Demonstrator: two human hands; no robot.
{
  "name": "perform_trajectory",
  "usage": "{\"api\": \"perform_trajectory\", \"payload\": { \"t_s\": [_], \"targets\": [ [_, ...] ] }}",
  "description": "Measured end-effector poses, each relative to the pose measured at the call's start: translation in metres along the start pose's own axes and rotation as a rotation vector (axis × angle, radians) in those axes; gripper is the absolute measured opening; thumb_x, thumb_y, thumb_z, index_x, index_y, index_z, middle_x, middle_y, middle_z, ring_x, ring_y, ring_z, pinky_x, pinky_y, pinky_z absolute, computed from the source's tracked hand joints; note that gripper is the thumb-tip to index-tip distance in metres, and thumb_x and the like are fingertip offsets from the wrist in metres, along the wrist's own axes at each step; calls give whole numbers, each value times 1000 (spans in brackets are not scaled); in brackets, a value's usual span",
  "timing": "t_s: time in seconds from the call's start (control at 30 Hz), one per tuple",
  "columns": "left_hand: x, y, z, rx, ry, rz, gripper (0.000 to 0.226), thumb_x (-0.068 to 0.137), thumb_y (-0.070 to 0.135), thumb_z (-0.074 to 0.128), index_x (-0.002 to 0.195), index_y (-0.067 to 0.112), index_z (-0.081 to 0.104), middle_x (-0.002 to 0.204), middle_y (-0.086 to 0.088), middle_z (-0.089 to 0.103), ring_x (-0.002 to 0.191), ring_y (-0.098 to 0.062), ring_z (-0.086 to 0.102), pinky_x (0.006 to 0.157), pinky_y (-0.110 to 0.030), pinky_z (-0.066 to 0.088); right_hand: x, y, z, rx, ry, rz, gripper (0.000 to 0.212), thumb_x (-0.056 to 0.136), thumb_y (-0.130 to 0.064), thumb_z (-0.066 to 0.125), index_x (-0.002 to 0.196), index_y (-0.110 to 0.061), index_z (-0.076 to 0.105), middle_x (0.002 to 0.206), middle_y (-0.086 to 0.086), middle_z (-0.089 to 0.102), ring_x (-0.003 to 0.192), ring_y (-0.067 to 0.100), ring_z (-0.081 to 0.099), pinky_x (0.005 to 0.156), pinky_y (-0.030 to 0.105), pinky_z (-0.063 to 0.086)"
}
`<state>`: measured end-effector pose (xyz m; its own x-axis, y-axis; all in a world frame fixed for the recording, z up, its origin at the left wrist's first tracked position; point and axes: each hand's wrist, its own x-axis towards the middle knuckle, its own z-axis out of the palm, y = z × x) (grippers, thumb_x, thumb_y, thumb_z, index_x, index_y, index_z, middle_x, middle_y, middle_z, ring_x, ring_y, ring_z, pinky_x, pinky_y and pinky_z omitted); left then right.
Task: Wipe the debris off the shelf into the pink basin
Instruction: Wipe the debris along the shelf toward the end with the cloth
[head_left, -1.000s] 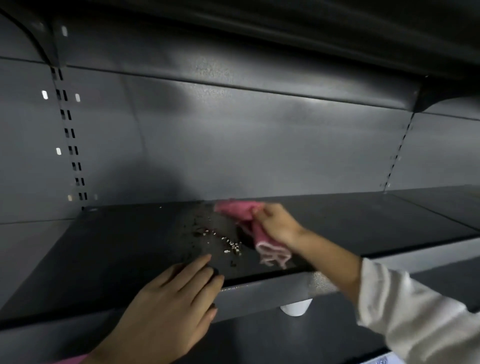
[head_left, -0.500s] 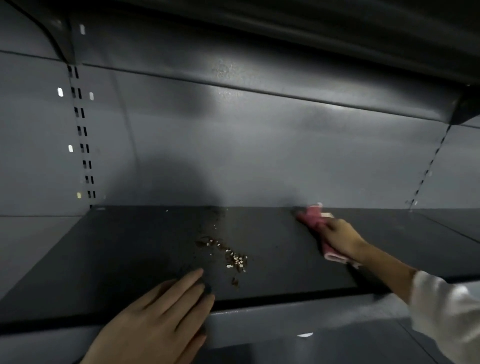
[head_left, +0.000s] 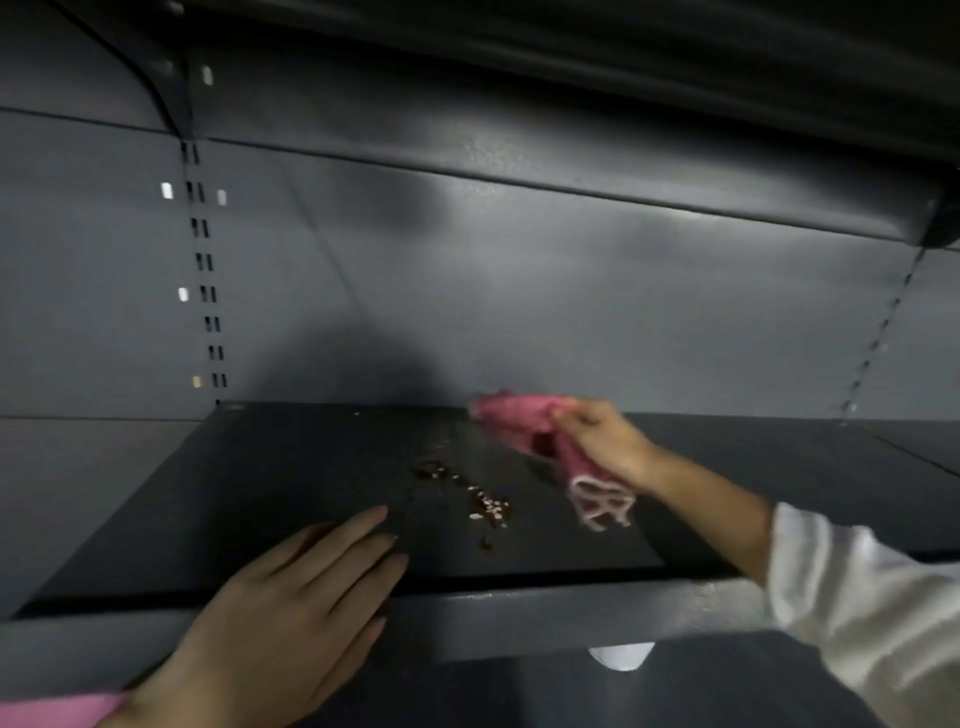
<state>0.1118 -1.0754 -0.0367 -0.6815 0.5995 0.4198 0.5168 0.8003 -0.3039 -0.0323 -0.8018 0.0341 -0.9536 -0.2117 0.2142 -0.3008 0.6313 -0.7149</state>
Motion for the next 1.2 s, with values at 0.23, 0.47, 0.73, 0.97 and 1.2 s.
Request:
{"api": "perform_trajectory", "payload": {
  "t_s": [0.23, 0.47, 0.73, 0.97, 1.2],
  "targets": [
    [5, -3, -6, 20, 249, 49, 62, 98, 30, 17, 90, 19, 78, 99, 3, 76, 101, -15, 70, 87, -29, 40, 34, 53, -19, -350, 28, 166, 27, 94, -12, 42, 109, -3, 62, 101, 20, 65, 103, 34, 60, 81, 30, 40],
    [6, -3, -4, 13, 255, 16, 59, 96, 32, 19, 93, 22, 77, 101, 5, 76, 110, -14, 64, 87, -28, 41, 83, 4, 54, -286, -99, -53, 28, 94, -10, 44, 117, -3, 60, 119, 18, 63, 111, 29, 57, 79, 21, 35],
    [3, -2, -7, -35, 212, -3, 63, 99, 31, 15, 95, 20, 77, 100, 4, 76, 104, -13, 69, 79, -22, 56, 64, -34, 87, -40, -314, -137, 25, 96, -15, 43, 83, -25, 62, 72, -5, 59, 64, 9, 52, 58, 13, 43],
    [0, -4, -6, -7, 220, 25, 61, 98, 30, 16, 96, 20, 76, 101, 6, 75, 106, -12, 67, 89, -22, 45, 72, -27, 51, 94, -212, -136, 25, 95, -15, 44, 110, -7, 62, 93, 7, 66, 72, 15, 62, 71, 23, 52],
    [2, -4, -8, -56, 196, 14, 39, 79, 43, 45, 93, 25, 77, 99, 10, 75, 105, -7, 67, 80, -17, 54, 109, -17, 72, -22, -144, -67, 26, 94, -12, 46, 113, -3, 62, 69, 3, 65, 47, -6, 58, 47, 9, 45]
  ]
}}
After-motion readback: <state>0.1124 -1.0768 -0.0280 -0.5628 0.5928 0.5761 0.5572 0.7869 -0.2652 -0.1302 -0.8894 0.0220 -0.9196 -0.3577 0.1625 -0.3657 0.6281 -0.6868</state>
